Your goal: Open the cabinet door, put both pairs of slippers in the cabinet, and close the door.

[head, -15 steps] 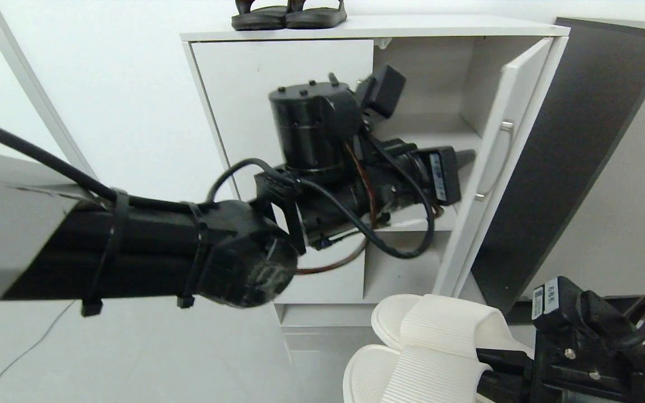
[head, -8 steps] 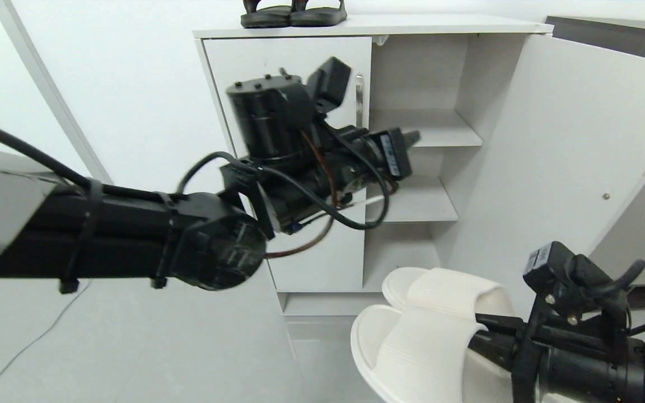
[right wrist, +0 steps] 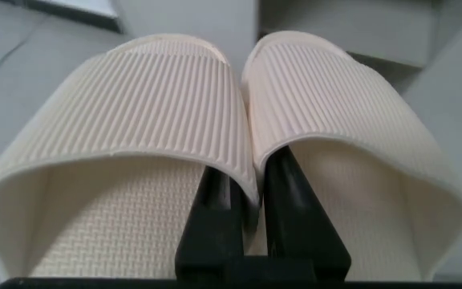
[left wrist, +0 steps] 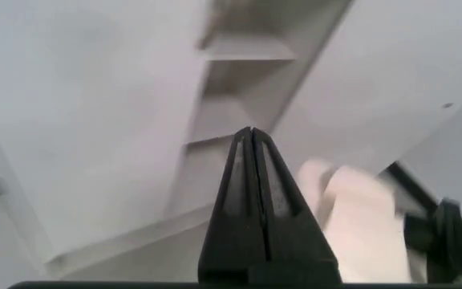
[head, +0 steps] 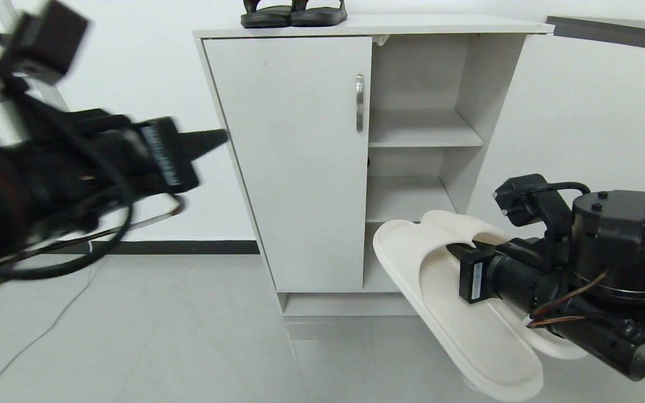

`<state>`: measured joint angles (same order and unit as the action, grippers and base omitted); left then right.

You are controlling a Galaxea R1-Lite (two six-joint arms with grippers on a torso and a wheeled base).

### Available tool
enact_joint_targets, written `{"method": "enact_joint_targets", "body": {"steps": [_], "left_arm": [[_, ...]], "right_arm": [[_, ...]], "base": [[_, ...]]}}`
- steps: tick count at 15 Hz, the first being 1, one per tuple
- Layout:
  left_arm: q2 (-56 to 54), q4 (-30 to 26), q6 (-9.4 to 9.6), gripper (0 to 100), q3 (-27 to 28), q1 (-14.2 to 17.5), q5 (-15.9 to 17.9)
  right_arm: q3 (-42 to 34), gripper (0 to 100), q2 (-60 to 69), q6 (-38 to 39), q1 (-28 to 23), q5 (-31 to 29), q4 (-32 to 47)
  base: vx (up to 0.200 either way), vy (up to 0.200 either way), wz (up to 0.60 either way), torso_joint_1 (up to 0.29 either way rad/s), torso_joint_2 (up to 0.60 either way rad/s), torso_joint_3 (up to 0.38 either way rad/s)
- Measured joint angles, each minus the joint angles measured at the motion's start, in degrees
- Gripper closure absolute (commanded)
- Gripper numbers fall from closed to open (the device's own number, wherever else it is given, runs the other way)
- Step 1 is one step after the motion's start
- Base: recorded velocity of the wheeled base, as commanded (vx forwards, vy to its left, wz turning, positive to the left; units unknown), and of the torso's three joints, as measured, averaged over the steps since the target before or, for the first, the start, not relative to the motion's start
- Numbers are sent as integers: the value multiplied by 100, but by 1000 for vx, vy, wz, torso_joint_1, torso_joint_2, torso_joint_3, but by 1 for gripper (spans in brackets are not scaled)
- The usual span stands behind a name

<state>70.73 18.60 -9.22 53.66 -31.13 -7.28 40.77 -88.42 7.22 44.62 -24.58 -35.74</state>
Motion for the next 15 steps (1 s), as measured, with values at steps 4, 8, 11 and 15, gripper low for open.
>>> {"method": "enact_joint_targets", "body": {"steps": [4,8,11,15], "left_arm": [[-3077,-2122,257,100,-987,1334,-1045],[-5416,-3045,607,100,-2719,2756,-1402],[-6351,-2692,591,100,-4170,3146,-1781],[-6935,-1645,1003,100,-5246,3138,-655]], "right_arm": [[135,100,-207,9,2,-118,0],[74,100,-251,2,24,-141,0],[44,100,-251,-9,87,-169,-22],[7,100,-271,-11,171,-163,-27]], "base": [[0,0,0,0,0,0],[0,0,0,0,0,0],[0,0,0,0,0,0],[0,0,0,0,0,0]]}}
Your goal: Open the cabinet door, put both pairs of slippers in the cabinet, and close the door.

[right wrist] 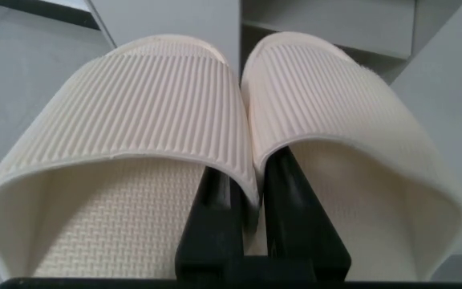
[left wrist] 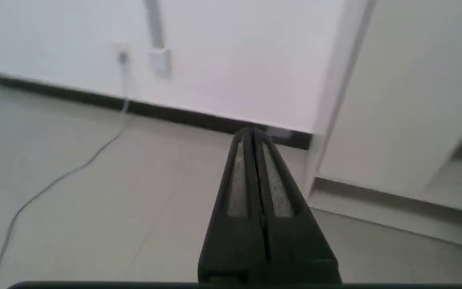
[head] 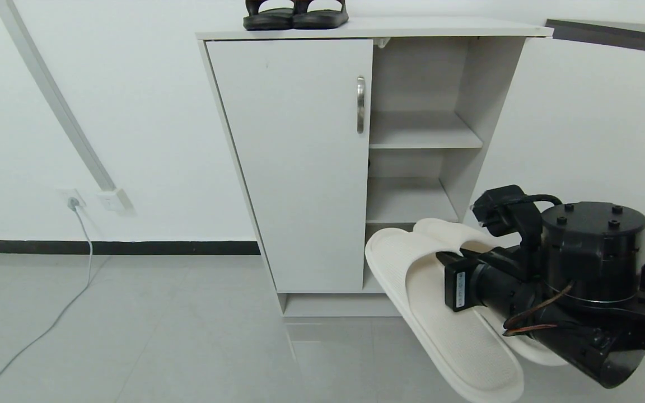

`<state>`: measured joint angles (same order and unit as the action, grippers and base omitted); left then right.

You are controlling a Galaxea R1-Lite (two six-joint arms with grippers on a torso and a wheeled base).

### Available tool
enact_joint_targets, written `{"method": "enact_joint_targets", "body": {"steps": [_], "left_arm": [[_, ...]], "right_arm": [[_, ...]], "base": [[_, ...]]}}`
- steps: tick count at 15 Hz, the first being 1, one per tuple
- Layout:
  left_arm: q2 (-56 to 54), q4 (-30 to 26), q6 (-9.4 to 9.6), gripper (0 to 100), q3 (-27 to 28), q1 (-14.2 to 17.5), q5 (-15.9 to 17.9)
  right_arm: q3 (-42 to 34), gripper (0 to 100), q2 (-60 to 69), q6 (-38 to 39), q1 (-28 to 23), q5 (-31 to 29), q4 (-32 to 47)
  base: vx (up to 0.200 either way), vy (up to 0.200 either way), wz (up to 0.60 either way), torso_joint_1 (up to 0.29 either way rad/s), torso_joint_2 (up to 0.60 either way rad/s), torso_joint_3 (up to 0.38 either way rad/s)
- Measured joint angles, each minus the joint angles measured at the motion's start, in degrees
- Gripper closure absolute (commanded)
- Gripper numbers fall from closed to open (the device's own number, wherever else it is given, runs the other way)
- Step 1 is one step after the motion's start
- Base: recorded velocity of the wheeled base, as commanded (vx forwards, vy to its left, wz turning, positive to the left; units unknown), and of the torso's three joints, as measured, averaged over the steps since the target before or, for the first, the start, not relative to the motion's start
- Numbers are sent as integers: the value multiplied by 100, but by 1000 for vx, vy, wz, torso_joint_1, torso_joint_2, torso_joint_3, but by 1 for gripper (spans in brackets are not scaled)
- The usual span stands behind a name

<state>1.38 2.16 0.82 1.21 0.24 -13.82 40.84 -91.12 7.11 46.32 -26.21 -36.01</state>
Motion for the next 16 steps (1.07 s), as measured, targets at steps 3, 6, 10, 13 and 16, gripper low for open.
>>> {"method": "enact_joint_targets", "body": {"steps": [3,6,10,13,16], "left_arm": [[-113,-216,49,100,-99,-17,1164],[-143,-221,44,100,-110,-24,1445],[-149,-216,-13,100,-110,-24,1429],[-149,-216,-39,100,-111,-24,1425],[-149,-216,-46,100,-111,-24,1418]], "right_arm": [[-35,100,-50,2,41,24,2],[-44,100,-102,17,41,10,5],[54,100,-361,77,41,-223,-69],[444,100,-778,450,41,-877,-305],[1009,100,-1417,786,61,-1596,-406]], "base": [[0,0,0,0,0,0],[0,0,0,0,0,0],[0,0,0,0,0,0],[0,0,0,0,0,0],[0,-200,0,6,1,5]]}}
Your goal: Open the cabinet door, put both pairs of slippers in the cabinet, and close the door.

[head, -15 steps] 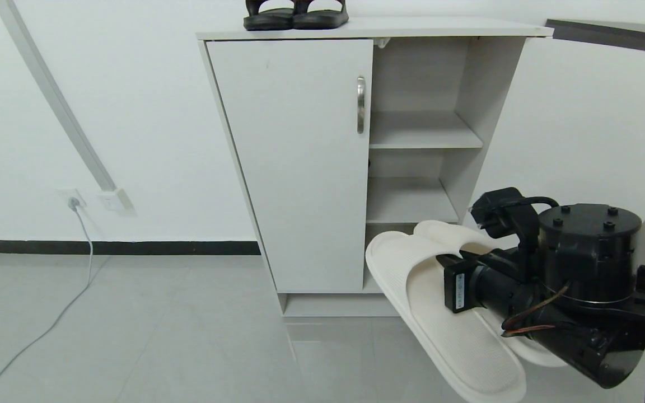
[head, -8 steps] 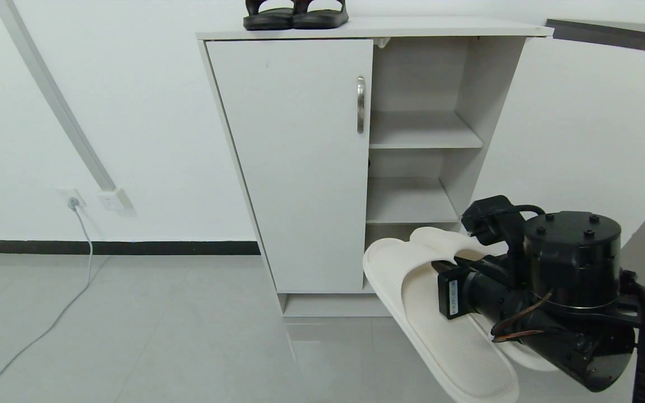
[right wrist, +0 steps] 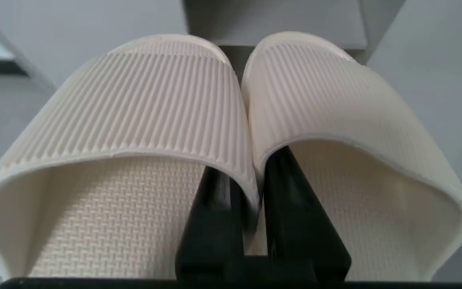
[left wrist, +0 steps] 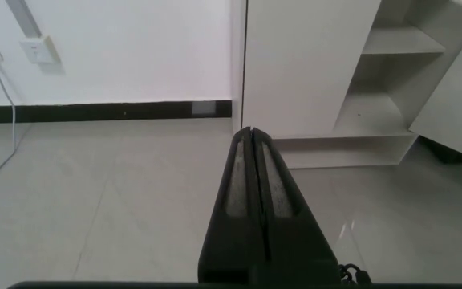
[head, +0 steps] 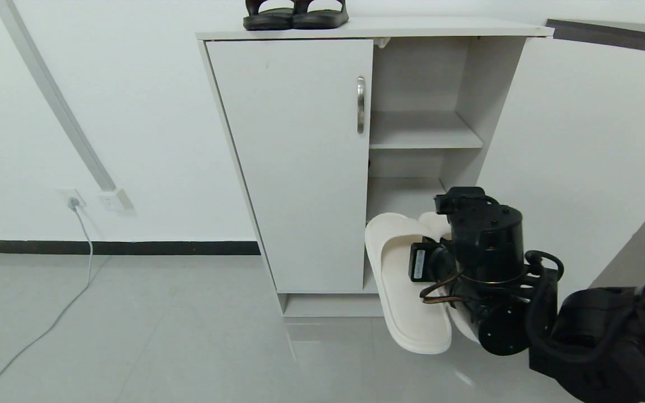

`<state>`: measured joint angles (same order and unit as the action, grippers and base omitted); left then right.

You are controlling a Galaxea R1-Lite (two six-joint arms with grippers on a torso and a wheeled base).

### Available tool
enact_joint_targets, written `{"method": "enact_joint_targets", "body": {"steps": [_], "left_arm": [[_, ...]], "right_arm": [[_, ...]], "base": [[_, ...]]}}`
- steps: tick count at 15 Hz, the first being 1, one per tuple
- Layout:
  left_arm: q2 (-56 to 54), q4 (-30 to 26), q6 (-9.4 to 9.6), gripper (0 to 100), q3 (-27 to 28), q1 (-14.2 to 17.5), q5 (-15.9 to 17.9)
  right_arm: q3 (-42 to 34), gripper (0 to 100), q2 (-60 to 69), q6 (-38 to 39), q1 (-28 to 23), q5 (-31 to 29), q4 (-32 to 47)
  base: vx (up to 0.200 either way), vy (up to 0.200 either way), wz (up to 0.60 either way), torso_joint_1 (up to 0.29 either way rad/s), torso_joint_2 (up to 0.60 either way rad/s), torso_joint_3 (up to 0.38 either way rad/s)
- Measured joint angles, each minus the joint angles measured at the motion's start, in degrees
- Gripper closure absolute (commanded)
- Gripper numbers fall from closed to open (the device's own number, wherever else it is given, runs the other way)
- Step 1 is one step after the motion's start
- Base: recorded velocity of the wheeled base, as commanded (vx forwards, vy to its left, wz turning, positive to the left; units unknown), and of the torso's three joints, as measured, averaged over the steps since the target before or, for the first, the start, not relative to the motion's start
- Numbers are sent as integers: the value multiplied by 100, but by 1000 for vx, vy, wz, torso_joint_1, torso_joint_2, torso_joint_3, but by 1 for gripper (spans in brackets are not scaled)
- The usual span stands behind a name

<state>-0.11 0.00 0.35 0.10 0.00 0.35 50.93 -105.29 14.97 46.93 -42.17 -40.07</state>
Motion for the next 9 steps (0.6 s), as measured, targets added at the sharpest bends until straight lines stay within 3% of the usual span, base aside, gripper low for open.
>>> {"method": "enact_joint_targets", "body": {"steps": [6,9], "left_arm": [[0,0,5,100,0,0,0],[1,-2,-2,100,-2,0,0]], "right_arm": [[201,100,-535,49,-2,-44,-13],[173,100,-684,-96,13,12,-262]], "base": [[0,-200,0,3,2,1],[0,0,0,0,0,0]]}}
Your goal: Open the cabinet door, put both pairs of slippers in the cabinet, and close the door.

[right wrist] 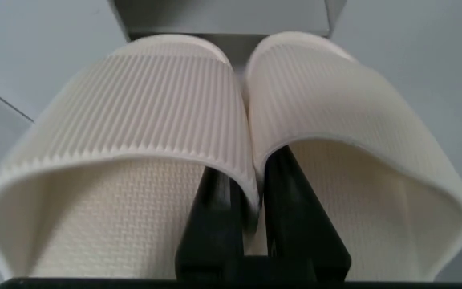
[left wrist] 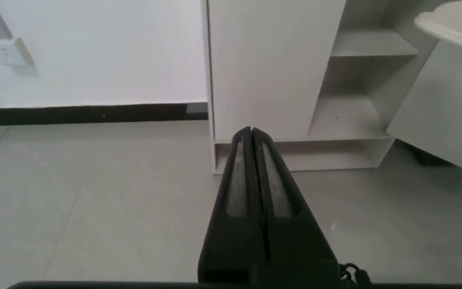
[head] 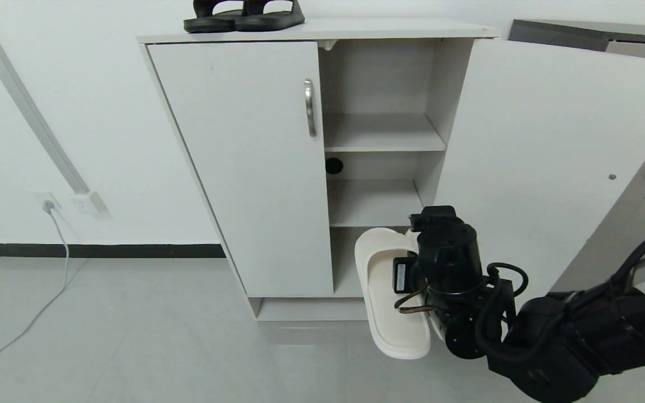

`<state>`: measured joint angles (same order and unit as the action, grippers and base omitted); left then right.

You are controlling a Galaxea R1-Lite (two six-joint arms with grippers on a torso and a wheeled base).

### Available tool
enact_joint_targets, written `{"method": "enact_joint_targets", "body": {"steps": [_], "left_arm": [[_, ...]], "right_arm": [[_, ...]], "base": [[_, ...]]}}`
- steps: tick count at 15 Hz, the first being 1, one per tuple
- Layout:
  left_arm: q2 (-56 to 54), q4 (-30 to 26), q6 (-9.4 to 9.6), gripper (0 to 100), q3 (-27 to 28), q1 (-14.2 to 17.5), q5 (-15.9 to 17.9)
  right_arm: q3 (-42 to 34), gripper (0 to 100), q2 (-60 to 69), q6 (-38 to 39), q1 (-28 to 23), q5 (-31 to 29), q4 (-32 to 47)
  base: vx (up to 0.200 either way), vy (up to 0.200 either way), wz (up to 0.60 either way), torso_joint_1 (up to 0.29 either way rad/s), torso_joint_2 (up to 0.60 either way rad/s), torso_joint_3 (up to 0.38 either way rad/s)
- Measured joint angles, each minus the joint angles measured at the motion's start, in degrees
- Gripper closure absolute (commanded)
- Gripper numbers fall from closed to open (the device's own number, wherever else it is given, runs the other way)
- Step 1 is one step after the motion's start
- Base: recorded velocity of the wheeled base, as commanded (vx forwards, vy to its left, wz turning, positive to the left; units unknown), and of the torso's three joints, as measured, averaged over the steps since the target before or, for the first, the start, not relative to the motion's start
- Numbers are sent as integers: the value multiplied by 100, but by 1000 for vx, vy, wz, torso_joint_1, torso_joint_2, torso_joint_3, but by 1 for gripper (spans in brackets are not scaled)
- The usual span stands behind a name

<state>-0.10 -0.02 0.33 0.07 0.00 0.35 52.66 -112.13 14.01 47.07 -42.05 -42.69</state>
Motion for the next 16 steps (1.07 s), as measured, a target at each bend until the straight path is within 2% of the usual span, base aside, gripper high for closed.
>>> {"method": "enact_joint_targets", "body": {"steps": [5,9,16], "left_arm": [[2,2,10,100,2,0,-2],[5,2,10,100,2,0,9],[7,2,18,100,2,0,7]], "right_arm": [[-2,100,-363,-514,152,266,-811],[227,100,-777,-553,221,274,-950],[594,100,-1089,-624,201,343,-884]], "base": [[0,0,0,0,0,0],[0,0,0,1,1,-26],[0,0,0,6,3,-184]]}}
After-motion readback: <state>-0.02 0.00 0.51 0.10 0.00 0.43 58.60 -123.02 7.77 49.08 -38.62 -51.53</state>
